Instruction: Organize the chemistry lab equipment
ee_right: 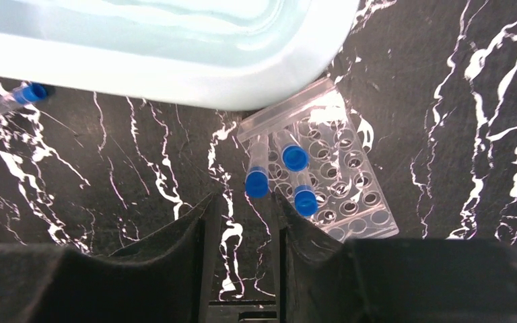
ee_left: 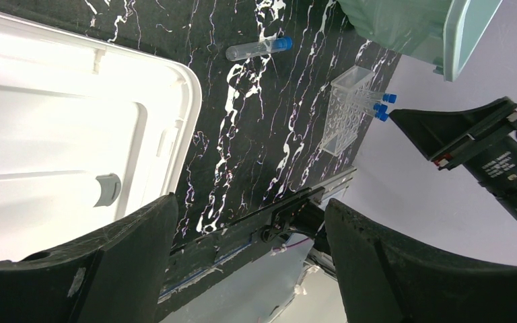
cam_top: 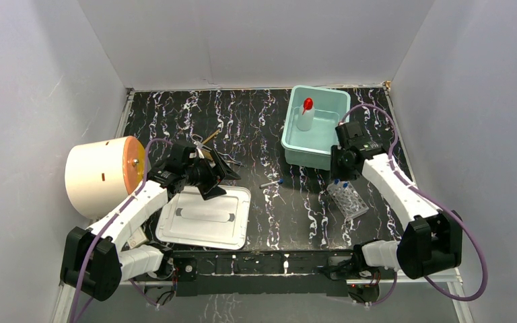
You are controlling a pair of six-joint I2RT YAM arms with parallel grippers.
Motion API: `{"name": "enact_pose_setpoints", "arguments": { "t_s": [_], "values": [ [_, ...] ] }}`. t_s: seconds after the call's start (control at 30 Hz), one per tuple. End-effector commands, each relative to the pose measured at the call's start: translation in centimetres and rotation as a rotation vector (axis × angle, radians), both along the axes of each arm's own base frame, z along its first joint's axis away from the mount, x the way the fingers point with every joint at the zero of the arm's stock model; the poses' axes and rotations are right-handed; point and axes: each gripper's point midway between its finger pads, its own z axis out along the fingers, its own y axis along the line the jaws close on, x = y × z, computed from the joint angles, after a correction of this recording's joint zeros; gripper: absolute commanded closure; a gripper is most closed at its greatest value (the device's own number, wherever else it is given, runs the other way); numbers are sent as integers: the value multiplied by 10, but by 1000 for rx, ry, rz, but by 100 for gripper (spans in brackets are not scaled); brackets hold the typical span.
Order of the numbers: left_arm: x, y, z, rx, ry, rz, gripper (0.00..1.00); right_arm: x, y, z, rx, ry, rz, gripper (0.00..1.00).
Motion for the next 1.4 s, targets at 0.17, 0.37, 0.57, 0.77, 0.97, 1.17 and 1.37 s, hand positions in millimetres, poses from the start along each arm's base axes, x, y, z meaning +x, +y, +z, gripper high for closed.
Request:
{"name": "enact_pose_setpoints", "arguments": {
  "t_s": [0.17, 0.37, 0.57, 0.77, 0.97, 1.17, 1.37],
  "values": [
    [4, 6, 15, 26, -75, -5, 21, 31, 25, 80, 132, -219, 31, 54],
    [8, 18, 20, 96, -111, 31, 21, 19, 80, 92, 202, -274, 111, 51],
    [11, 37, 27, 164, -156, 111, 21, 7, 132, 63, 156, -228, 163, 49],
    [8, 53, 33, 217, -178, 172, 21, 14, 173, 41, 69, -208, 179, 43],
    [5, 63, 37, 246, -193, 207, 21, 22, 191, 15, 17, -183, 29, 37],
    [0, 56, 32, 228, -169, 156, 21, 25, 200, -19, -55, -128, -63, 31],
    [1, 78, 32, 361, -197, 170, 21, 36, 215, -38, -129, -77, -78, 25]
  ]
}}
